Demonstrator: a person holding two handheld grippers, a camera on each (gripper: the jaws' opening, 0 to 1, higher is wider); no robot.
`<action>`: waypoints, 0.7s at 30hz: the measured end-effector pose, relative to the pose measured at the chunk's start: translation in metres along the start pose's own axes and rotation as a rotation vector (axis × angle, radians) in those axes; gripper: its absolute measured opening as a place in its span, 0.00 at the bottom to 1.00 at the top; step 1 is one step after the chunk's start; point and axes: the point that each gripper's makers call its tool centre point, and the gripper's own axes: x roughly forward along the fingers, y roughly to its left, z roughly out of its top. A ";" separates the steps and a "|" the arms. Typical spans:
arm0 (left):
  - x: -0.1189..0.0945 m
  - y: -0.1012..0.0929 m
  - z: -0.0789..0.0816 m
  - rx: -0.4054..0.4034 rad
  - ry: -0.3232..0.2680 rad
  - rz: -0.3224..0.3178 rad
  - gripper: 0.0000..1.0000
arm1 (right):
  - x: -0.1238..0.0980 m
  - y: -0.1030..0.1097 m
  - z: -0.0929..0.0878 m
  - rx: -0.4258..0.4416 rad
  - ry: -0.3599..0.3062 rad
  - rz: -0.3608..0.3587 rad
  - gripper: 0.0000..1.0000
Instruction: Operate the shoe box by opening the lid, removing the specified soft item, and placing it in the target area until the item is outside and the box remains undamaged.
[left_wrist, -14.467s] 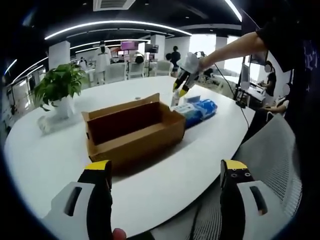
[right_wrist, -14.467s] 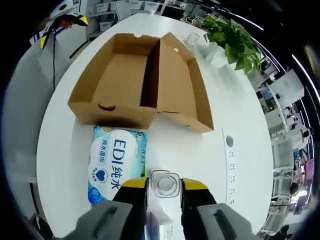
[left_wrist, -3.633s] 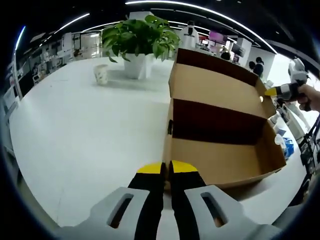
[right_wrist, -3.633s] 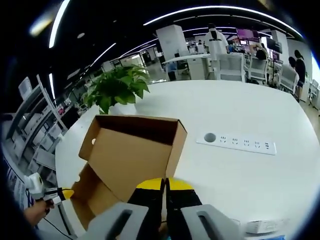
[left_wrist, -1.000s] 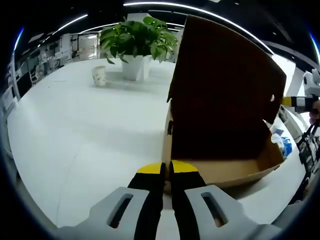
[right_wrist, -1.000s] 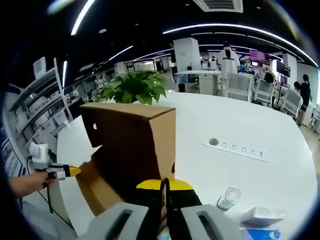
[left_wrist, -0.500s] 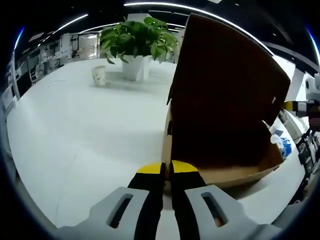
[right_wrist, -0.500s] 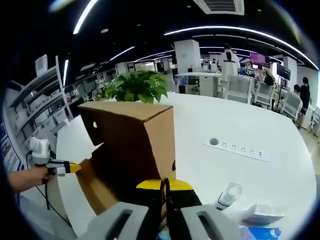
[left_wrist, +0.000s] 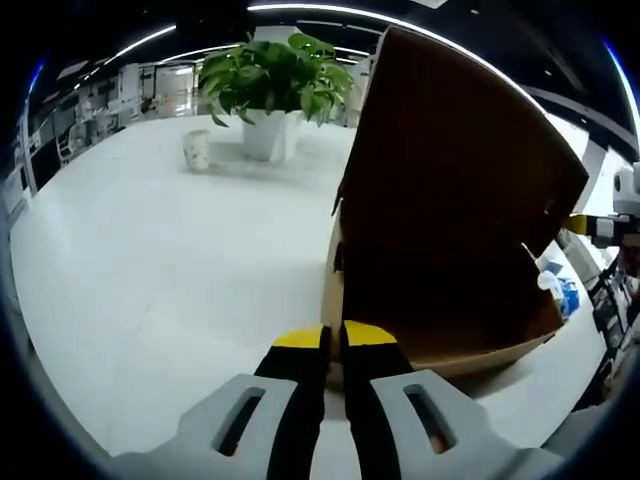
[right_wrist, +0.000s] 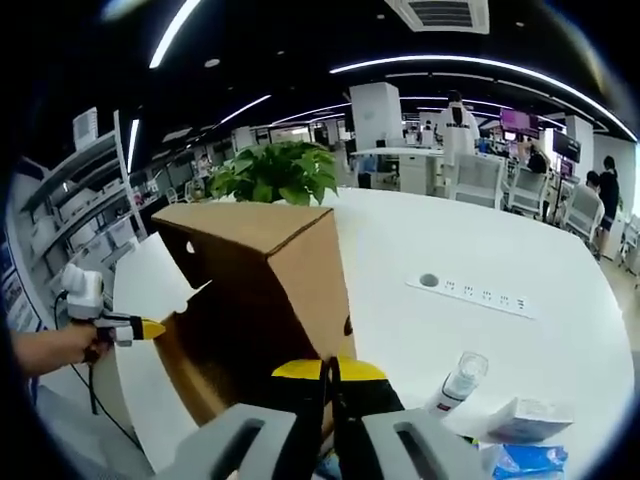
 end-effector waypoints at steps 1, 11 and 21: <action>0.000 0.000 0.000 -0.006 -0.003 0.002 0.03 | 0.000 0.001 -0.001 0.000 0.000 0.000 0.00; 0.001 0.002 0.001 -0.002 -0.005 -0.002 0.04 | -0.003 0.003 -0.009 0.036 -0.008 0.000 0.00; 0.001 0.001 0.001 0.003 -0.002 -0.009 0.04 | -0.005 0.005 -0.016 0.060 -0.007 0.005 0.00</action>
